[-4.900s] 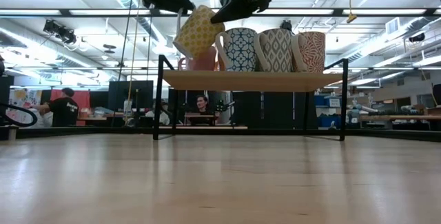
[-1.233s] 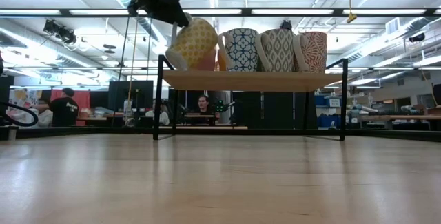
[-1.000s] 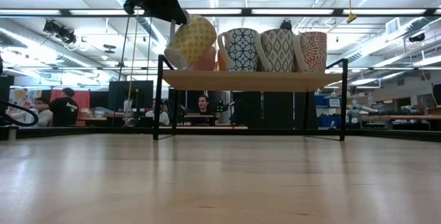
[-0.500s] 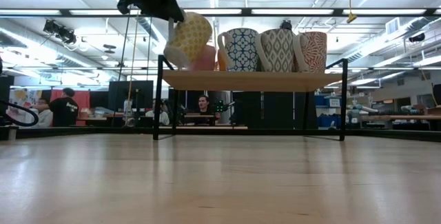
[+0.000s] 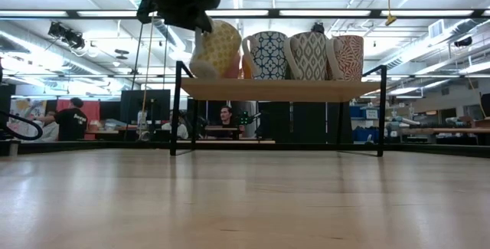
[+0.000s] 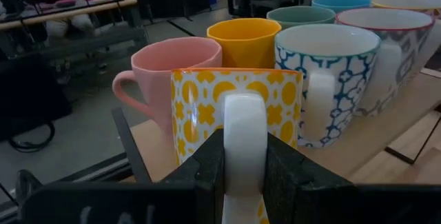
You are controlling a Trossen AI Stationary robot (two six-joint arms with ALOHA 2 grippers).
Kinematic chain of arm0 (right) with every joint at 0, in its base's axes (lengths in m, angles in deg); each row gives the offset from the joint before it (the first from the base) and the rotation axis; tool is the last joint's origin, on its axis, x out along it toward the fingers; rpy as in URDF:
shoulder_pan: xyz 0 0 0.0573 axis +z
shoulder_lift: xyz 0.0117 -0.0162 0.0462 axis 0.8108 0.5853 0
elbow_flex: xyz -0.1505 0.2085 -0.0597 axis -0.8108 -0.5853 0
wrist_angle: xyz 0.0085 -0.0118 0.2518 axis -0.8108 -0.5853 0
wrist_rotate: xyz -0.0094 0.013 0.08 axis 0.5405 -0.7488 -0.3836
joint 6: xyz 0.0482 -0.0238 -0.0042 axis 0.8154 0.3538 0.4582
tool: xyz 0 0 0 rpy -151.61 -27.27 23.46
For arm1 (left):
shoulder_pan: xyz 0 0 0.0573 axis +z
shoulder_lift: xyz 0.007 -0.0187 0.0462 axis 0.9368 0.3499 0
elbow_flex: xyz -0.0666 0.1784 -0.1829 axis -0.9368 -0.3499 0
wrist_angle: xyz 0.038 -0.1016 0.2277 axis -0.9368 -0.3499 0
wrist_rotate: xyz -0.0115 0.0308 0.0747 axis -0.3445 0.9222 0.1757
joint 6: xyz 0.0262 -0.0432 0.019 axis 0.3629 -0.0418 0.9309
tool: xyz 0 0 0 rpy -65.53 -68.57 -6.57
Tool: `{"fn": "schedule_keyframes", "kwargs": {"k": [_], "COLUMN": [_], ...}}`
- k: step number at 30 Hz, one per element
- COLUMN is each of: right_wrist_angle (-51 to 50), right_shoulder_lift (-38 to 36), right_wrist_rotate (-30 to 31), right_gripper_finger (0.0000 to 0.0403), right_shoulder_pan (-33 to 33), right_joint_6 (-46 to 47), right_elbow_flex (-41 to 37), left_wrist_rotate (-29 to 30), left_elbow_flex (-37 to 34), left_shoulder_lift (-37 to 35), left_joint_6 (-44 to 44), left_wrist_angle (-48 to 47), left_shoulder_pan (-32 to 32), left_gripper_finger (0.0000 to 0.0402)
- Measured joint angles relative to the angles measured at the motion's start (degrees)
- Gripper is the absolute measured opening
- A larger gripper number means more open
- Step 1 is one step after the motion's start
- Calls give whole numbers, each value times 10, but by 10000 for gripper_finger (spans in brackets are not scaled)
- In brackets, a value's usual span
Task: Place coffee mugs
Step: Put the white-yellow mug on the shelf
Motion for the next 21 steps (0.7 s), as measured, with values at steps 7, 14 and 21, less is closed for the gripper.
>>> {"fn": "schedule_keyframes", "kwargs": {"k": [7,14,21], "right_wrist_angle": [0,0,0], "right_shoulder_lift": [0,0,0], "right_wrist_rotate": [0,0,0], "right_gripper_finger": [132,132,132], "right_shoulder_pan": [0,0,0], "right_joint_6": [0,0,0], "right_elbow_flex": [0,0,0], "left_wrist_rotate": [6,-5,-14], "left_elbow_flex": [0,0,0], "left_shoulder_lift": [2,2,3], "left_joint_6": [-37,-70,-61], "left_wrist_angle": [-10,-45,-64], "left_shoulder_pan": [-13,-19,-19], "left_gripper_finger": [82,76,88]}}
